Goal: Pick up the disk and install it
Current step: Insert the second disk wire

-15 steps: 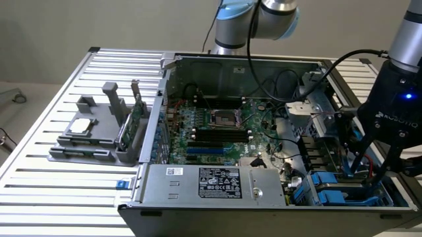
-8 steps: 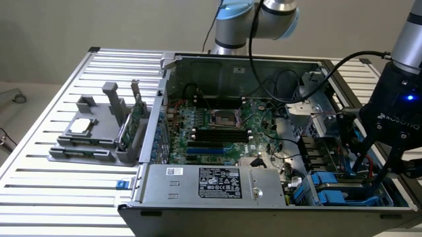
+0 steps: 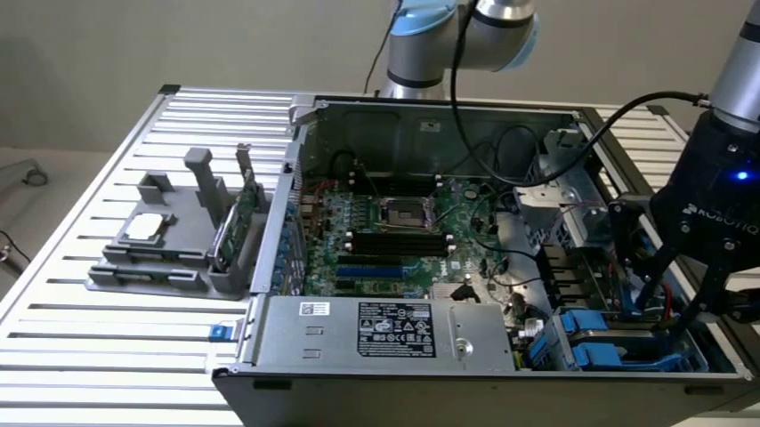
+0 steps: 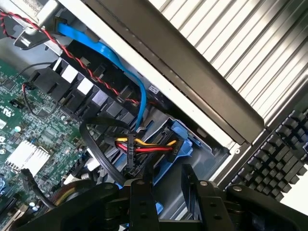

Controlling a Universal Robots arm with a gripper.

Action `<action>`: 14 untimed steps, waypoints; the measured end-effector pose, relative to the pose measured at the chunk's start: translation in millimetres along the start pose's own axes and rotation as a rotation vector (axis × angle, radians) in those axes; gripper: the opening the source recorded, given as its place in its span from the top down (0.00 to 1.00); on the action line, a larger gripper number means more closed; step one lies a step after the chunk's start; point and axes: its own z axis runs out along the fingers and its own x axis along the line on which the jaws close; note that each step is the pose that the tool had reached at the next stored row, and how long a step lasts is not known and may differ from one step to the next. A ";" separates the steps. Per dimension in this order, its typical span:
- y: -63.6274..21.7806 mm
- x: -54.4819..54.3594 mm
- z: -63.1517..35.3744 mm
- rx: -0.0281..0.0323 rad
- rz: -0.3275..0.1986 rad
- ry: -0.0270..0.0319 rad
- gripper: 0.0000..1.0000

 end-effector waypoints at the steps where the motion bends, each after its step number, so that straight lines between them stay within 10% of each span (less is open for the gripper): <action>1: 0.2 -0.9 -0.8 0.0017 -0.001 0.0064 0.63; 6: 0.4 -5.7 -6.4 0.0112 -0.005 0.0350 0.63; 14: 0.4 -17.8 -22.2 0.0269 -0.010 0.0560 0.63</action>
